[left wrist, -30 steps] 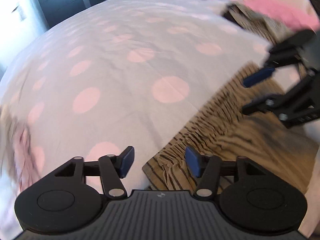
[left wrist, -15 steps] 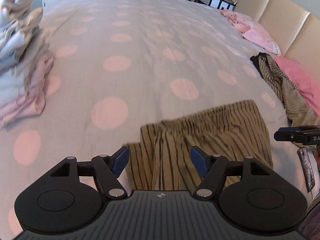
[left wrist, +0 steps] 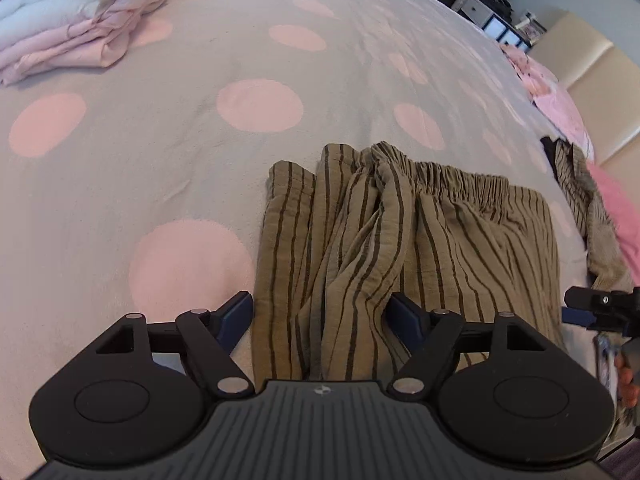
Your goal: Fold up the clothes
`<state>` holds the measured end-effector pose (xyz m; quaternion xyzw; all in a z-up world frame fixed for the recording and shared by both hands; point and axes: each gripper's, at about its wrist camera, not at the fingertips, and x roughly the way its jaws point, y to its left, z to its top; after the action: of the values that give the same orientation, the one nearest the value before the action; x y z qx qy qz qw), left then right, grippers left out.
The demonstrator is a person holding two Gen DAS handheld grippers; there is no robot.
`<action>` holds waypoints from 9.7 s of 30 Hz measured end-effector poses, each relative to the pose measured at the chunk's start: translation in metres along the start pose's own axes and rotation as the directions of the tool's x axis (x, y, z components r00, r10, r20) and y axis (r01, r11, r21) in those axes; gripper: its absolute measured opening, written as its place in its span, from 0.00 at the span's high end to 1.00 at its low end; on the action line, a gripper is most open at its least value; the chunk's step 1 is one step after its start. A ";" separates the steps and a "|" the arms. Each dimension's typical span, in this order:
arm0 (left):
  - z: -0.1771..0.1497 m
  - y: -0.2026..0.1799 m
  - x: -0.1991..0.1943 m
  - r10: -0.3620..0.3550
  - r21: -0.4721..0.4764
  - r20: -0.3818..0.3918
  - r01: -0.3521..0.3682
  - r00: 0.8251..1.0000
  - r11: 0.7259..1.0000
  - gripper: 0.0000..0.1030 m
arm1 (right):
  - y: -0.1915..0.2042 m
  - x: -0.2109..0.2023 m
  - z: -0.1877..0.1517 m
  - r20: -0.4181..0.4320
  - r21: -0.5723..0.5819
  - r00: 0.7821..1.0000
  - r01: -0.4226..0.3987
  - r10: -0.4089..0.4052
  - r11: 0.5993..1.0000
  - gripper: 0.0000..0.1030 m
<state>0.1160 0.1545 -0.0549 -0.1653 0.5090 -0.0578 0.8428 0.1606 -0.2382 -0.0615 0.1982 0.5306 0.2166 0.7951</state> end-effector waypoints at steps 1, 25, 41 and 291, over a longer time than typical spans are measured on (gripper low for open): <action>0.000 0.000 0.001 0.000 -0.001 -0.001 0.000 1.000 1.000 0.29 | 0.004 0.005 0.000 -0.010 -0.012 1.000 -0.006 0.006 1.000 0.05; 0.010 -0.037 -0.030 -0.037 0.194 0.167 0.004 0.985 0.981 0.93 | 0.093 0.012 0.008 0.113 -0.375 0.993 0.065 -0.024 0.925 0.92; 0.025 -0.026 -0.131 -0.037 0.229 0.311 -0.037 0.950 0.973 0.93 | 0.165 -0.041 0.005 0.191 -0.438 0.971 -0.049 0.146 0.898 0.92; -0.108 -0.137 -0.058 0.220 0.216 0.453 -0.346 0.864 0.913 0.26 | 0.105 -0.033 -0.170 0.470 -0.239 0.850 0.382 -0.238 0.893 0.05</action>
<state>0.0036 0.0178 -0.0064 0.0289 0.3208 0.0309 0.9462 -0.0232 -0.1548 -0.0406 0.0181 0.3249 0.1188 0.9381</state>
